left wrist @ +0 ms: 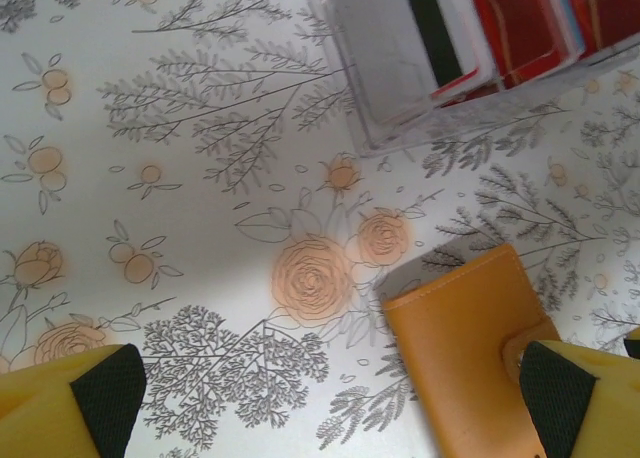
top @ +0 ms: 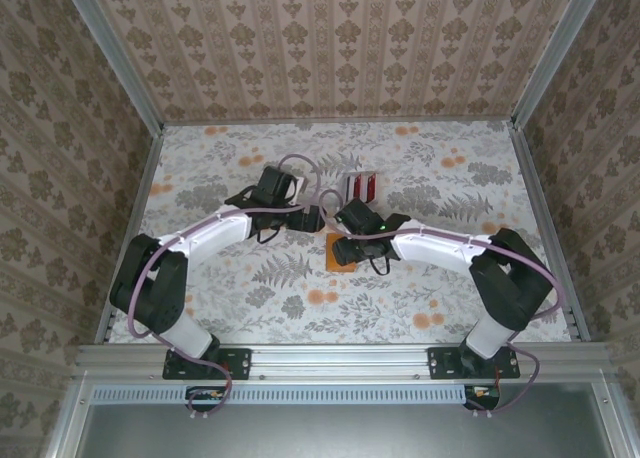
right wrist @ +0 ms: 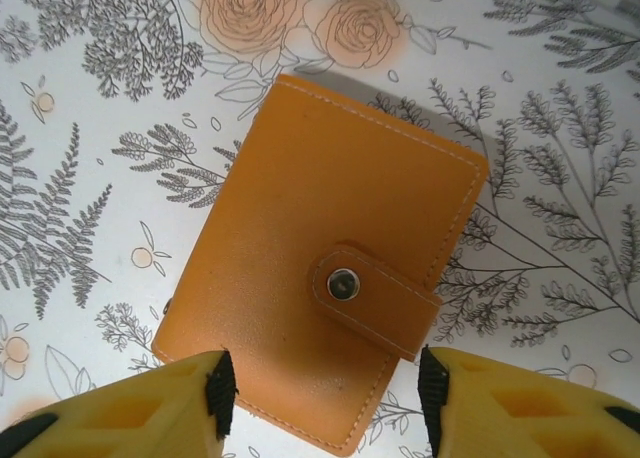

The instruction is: Put the credit cards into the card holder

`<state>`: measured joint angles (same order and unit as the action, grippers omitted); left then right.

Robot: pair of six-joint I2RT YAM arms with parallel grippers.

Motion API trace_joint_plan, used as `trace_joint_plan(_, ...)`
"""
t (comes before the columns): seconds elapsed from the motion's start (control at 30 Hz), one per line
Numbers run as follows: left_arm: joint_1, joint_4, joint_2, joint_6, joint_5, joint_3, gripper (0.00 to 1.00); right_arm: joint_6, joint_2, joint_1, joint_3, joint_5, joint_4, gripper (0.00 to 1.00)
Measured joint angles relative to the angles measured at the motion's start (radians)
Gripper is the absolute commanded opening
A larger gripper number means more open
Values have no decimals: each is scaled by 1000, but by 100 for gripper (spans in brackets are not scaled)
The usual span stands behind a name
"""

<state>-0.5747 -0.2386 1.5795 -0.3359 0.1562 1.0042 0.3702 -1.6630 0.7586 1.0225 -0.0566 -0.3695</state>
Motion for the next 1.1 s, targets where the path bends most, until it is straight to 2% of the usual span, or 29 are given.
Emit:
trace_joint_plan(0.3, 21, 105, 0, -36, 5, -57, 100, 23, -103, 26, 93, -48, -30, 44)
trace_joint_plan(0.53, 21, 217, 0, -119, 21, -140, 100, 30, -140, 26, 105, -98, -36, 39)
trace_joint_plan(0.77, 7, 291, 2, -211, 27, -210, 99, 37, -152, 26, 106, -133, -36, 16)
trace_joint_plan(0.9, -20, 317, 3, -253, 25, -221, 96, 38, -151, 26, 106, -146, -27, 8)
trace_joint_plan(1.1, -61, 349, 22, -302, 27, -238, 85, 51, -130, 25, 80, -149, 11, 1)
